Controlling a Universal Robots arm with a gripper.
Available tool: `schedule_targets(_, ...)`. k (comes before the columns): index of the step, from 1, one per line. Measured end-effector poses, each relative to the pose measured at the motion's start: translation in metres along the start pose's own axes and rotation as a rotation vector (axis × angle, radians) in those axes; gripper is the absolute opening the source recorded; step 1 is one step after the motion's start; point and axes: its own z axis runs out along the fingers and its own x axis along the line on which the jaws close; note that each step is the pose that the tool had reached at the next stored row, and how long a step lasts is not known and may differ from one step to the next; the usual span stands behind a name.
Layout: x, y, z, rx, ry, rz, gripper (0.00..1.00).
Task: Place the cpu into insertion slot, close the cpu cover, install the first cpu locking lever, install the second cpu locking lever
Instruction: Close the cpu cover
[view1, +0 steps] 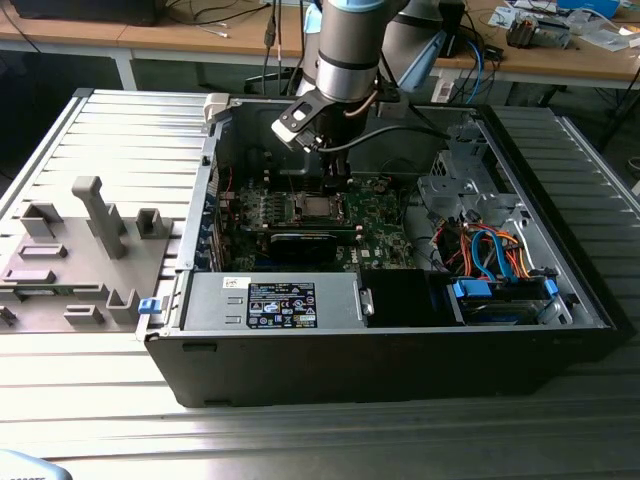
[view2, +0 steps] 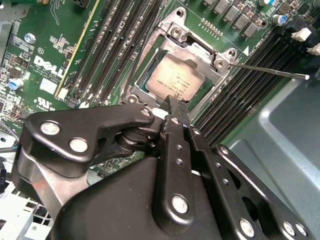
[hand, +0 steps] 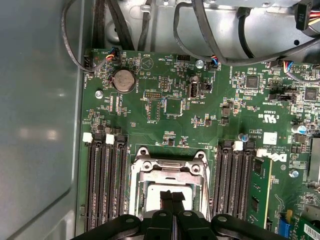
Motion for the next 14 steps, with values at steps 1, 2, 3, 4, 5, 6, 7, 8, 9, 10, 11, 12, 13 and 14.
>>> schedule_targets(1, 0.0000, -0.0001, 0.0001, 0.0000, -0.0001, 0.000, 0.11)
schedule_targets(2, 0.0000, -0.0003, 0.0004, 0.0000, -0.0001, 0.000, 0.11)
schedule_targets(3, 0.0000, -0.0005, 0.0006, 0.0000, 0.0000, 0.000, 0.11)
schedule_targets(4, 0.0001, -0.0007, 0.0009, 0.0000, 0.0000, 0.000, 0.11)
schedule_targets(5, 0.0001, -0.0008, 0.0011, 0.0000, -0.0001, 0.000, 0.11)
schedule_targets(6, 0.0001, -0.0009, 0.0013, 0.0000, 0.0000, 0.000, 0.11)
schedule_targets(7, 0.0001, -0.0011, 0.0015, 0.0000, -0.0001, 0.000, 0.11)
schedule_targets(8, 0.0001, -0.0012, 0.0016, 0.0000, -0.0001, 0.000, 0.11)
schedule_targets(9, 0.0001, -0.0012, 0.0017, 0.0000, 0.0000, 0.000, 0.11)
schedule_targets(10, 0.0001, -0.0014, 0.0020, 0.0000, 0.0000, 0.000, 0.11)
schedule_targets(11, 0.0001, -0.0015, 0.0021, 0.0000, -0.0001, 0.000, 0.11)
schedule_targets(12, 0.0001, -0.0016, 0.0022, 0.0000, -0.0001, 0.000, 0.11)
schedule_targets(13, 0.0001, -0.0018, 0.0025, 0.0000, -0.0001, 0.000, 0.11)
schedule_targets(14, 0.0002, -0.0020, 0.0028, 0.0000, -0.0001, 0.000, 0.11)
